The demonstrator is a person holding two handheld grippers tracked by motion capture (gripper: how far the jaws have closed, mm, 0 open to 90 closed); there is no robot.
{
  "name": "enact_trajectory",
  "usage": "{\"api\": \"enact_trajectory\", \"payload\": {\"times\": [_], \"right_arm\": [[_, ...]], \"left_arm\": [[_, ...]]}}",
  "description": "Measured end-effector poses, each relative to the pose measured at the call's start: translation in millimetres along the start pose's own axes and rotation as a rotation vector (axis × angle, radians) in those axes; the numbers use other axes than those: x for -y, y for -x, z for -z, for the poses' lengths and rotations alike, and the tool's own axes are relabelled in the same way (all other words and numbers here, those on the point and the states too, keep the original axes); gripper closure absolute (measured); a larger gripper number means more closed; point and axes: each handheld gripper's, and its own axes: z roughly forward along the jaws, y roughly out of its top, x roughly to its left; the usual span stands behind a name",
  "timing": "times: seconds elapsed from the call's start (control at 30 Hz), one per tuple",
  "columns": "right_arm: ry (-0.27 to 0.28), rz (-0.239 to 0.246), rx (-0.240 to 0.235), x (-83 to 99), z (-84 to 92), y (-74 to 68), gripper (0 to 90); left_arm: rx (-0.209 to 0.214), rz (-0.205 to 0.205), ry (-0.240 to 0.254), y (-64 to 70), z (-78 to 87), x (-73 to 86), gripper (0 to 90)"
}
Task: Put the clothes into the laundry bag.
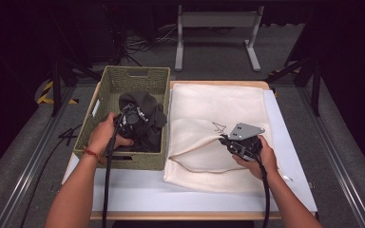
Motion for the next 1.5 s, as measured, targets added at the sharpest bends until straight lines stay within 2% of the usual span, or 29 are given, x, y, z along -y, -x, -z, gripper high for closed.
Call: {"api": "enact_trajectory", "payload": {"times": [0.07,0.1,0.13,0.17,0.37,0.4,0.43,0.47,0.53,0.63,0.9,0.97,1.03,1.07,1.2,1.37,1.5], "right_arm": [[0.003,-0.002,0.0,-0.1,1.0,0.4,85.9],[0.005,-0.001,0.002,-0.2,1.1,0.4,86.0],[0.009,-0.002,0.004,-0.4,1.5,0.4,86.0],[0.009,-0.002,0.004,-0.4,1.5,0.4,86.0],[0.016,-0.003,0.007,-0.6,2.0,0.9,86.0],[0.019,-0.005,0.008,-0.8,2.1,0.8,86.1],[0.02,-0.003,0.012,-1.3,2.5,0.6,86.1],[0.026,-0.001,0.015,-1.8,2.9,0.2,86.1],[0.03,-0.001,0.017,-2.7,3.6,0.2,86.2],[0.042,-0.004,0.021,-3.5,4.3,0.0,86.3],[0.066,-0.011,0.039,-4.9,7.9,1.5,86.6],[0.072,-0.012,0.042,-6.2,9.0,2.8,86.6],[0.077,-0.016,0.045,-7.4,10.2,3.2,86.6],[0.077,-0.016,0.045,-7.4,10.2,3.2,86.6],[0.077,-0.017,0.044,-7.5,10.5,3.5,86.6],[0.076,-0.016,0.045,-7.8,10.7,3.8,86.7],[0.077,-0.018,0.047,-8.7,10.9,3.8,86.7]], "left_arm": [[-0.042,0.006,0.036,0.4,7.3,2.1,57.0],[-0.078,0.022,0.085,-0.6,13.9,6.3,57.4],[-0.098,0.033,0.114,-1.6,18.6,10.0,58.0],[-0.098,0.033,0.114,-1.6,18.6,10.0,58.4],[-0.199,0.127,0.375,-3.9,54.8,47.4,59.5],[-0.204,0.134,0.418,-3.5,60.5,53.3,59.6],[-0.204,0.134,0.418,-3.5,60.5,53.3,59.6],[-0.196,0.164,0.48,-3.7,71.0,63.5,59.6],[-0.214,0.17,0.537,-2.1,79.4,71.2,59.6],[-0.217,0.185,0.593,1.1,91.2,79.5,59.8],[-0.226,0.173,0.732,14.9,119.6,91.3,60.2],[-0.22,0.186,0.767,17.2,125.6,93.9,60.2],[-0.21,0.198,0.824,20.7,133.9,98.5,60.3],[-0.21,0.198,0.824,20.7,133.9,98.5,60.3],[-0.207,0.217,0.9,25.2,148.8,104.9,60.4],[-0.176,0.222,0.983,31.0,172.5,109.4,60.3],[-0.11,0.203,1.031,39.1,188.5,108.8,60.3]]}}
